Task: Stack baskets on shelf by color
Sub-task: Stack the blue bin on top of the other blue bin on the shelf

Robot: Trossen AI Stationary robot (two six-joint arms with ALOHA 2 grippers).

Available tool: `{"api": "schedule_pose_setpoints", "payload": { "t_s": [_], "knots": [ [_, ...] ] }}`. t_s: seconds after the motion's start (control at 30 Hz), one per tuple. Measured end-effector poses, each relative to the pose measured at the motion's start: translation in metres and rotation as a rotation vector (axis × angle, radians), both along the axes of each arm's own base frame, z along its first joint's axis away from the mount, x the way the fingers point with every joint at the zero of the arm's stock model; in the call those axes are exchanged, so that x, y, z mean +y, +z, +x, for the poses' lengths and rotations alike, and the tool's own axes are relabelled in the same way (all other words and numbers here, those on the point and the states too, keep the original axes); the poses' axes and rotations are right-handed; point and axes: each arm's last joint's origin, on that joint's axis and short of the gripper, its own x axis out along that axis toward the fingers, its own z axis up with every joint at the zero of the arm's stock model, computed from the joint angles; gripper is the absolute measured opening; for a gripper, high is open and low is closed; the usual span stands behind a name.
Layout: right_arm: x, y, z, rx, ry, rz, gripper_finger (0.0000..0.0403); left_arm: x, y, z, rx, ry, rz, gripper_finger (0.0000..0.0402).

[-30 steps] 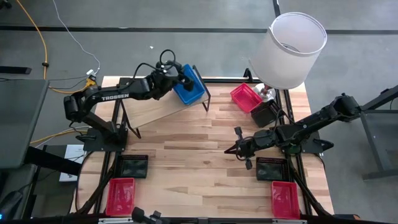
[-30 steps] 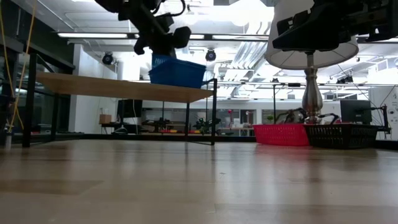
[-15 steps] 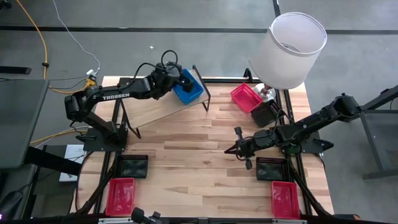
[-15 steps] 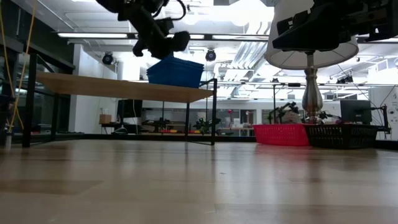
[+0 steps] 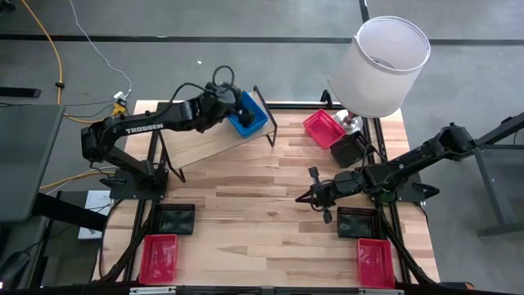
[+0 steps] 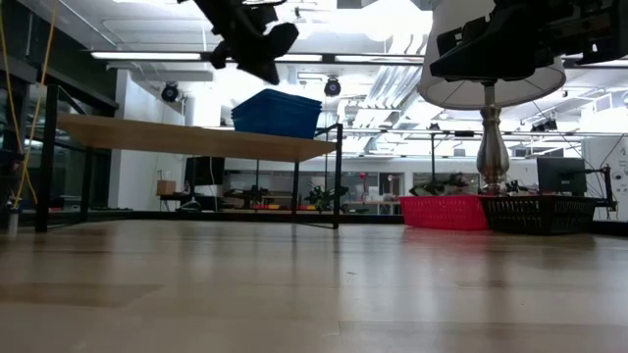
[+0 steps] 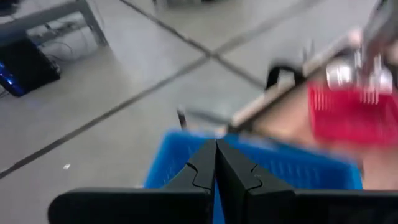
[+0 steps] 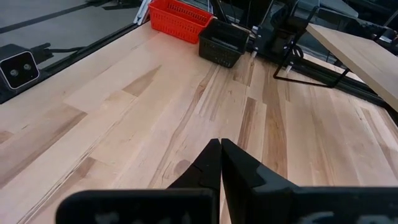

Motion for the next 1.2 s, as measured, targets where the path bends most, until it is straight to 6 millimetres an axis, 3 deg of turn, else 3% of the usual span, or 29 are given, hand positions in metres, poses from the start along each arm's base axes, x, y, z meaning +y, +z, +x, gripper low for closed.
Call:
{"api": "schedule_pose_setpoints", "payload": {
  "t_s": [0.27, 0.4, 0.6, 0.9, 1.2],
  "knots": [
    [0.000, 0.000, 0.000, -0.002, 0.002, -0.006, 0.0000, -0.038, 0.001, -0.020, 0.215, 0.003, -0.013, 0.0000],
    [0.000, 0.000, 0.000, -0.002, 0.002, -0.005, 0.0000, -0.046, -0.005, -0.032, 0.249, 0.035, -0.134, 0.0000],
    [0.000, 0.000, 0.000, -0.002, 0.002, -0.006, 0.0000, -0.032, -0.022, -0.033, 0.191, 0.010, -0.362, 0.0000],
    [0.000, 0.000, 0.000, -0.002, 0.002, -0.007, 0.0000, -0.003, -0.037, -0.029, 0.178, 0.081, -0.386, 0.0000],
    [0.000, 0.000, 0.000, -0.002, 0.003, -0.007, 0.0000, 0.013, -0.032, -0.031, 0.114, 0.124, -0.328, 0.0000]
  ]
}}
